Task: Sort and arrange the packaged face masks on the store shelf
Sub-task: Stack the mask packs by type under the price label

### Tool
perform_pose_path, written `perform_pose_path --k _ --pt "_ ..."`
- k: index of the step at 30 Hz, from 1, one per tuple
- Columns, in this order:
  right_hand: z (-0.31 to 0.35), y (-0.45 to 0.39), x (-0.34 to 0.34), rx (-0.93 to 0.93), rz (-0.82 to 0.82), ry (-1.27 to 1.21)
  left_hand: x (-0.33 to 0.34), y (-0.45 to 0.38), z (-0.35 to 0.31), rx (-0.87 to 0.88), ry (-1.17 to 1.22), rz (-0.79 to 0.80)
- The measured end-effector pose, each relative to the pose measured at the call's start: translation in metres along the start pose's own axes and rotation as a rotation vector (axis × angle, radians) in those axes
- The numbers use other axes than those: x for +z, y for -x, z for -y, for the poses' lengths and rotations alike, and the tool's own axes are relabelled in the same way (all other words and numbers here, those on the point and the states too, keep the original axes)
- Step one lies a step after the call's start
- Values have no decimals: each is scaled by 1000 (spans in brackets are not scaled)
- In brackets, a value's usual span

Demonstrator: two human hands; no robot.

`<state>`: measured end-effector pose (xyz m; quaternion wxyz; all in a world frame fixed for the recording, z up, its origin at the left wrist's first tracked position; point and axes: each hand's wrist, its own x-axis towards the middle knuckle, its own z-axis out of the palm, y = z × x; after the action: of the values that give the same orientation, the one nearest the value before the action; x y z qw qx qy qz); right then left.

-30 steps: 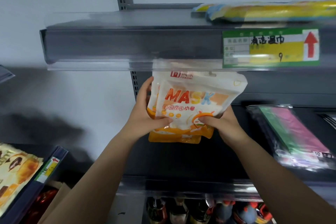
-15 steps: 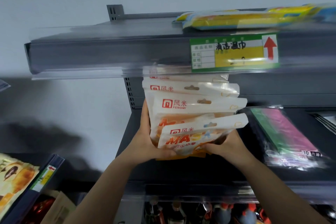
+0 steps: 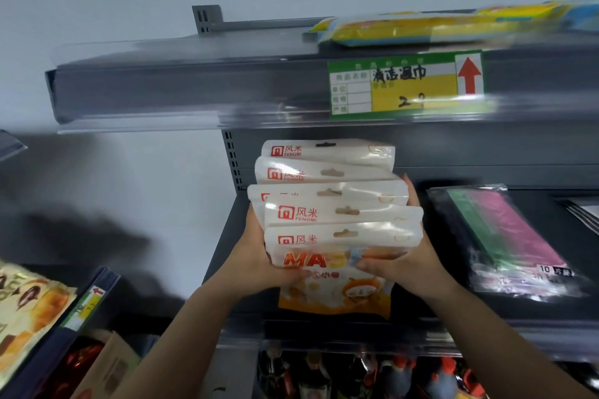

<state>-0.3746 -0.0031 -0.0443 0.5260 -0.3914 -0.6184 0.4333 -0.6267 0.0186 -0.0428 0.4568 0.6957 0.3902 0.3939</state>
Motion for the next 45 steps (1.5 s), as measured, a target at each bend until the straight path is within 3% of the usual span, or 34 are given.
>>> perform_pose_path --k 8,18,22,28,37,45 --pt "-3 -17 2 -93 -38 51 -3 -16 -9 11 37 -33" --pt "-13 -16 -6 -79 139 -72 -5 -17 -18 -19 215 35" --pt "-14 -16 -9 -33 61 -62 -10 -19 -11 -67 155 79" --pt "-18 -11 -10 84 207 -32 -13 -19 -3 -76 95 202" --pt "-15 -5 -2 23 170 -20 -9 -18 -8 4 142 97" --pt "-5 -8 -2 -55 114 142 -10 -19 -10 68 177 51"
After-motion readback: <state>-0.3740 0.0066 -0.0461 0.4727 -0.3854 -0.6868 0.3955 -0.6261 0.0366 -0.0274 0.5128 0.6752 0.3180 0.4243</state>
